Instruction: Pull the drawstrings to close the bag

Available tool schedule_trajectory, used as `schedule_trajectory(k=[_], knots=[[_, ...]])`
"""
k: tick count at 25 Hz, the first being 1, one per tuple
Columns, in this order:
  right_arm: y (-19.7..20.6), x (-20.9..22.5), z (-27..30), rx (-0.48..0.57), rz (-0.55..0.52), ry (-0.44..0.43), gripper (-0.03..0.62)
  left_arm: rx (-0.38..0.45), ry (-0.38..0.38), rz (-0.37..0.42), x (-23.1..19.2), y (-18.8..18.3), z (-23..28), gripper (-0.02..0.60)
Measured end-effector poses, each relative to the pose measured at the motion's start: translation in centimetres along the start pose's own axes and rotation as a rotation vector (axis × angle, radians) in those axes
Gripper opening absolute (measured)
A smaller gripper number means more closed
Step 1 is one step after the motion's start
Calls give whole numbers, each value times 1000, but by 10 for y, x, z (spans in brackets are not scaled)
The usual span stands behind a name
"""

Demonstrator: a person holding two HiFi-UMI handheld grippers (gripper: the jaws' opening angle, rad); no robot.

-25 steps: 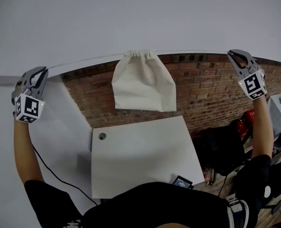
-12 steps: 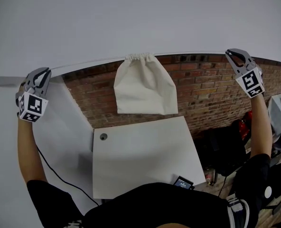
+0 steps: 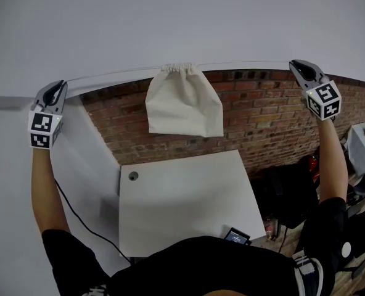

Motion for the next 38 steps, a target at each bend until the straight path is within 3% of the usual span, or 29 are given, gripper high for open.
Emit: schedule_trajectory(k=[9, 17, 21, 27, 38], knots=[[12, 0, 8, 86, 341, 2, 41, 102, -34, -421, -5, 5, 13, 38], [27, 1, 13, 128, 569, 9, 43, 167, -23, -660, 5, 16, 24, 38], [31, 1, 10, 151, 631, 13, 43, 214, -7, -800, 12, 21, 24, 38], [40, 1, 10, 188, 752, 3, 43, 237, -12, -909, 23, 29, 25, 38], [53, 0, 1, 188, 735, -4, 44, 217, -12, -905, 38, 28, 27, 38]])
Point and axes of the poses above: the fingertips, and each gripper's own axes: z forward along the fingers, x to its right, y out of its underside, the point moved 2 cm from there along -z, backward along the fingers, and after that the axes turned 1 degree about -z, right-handed, at the moved point
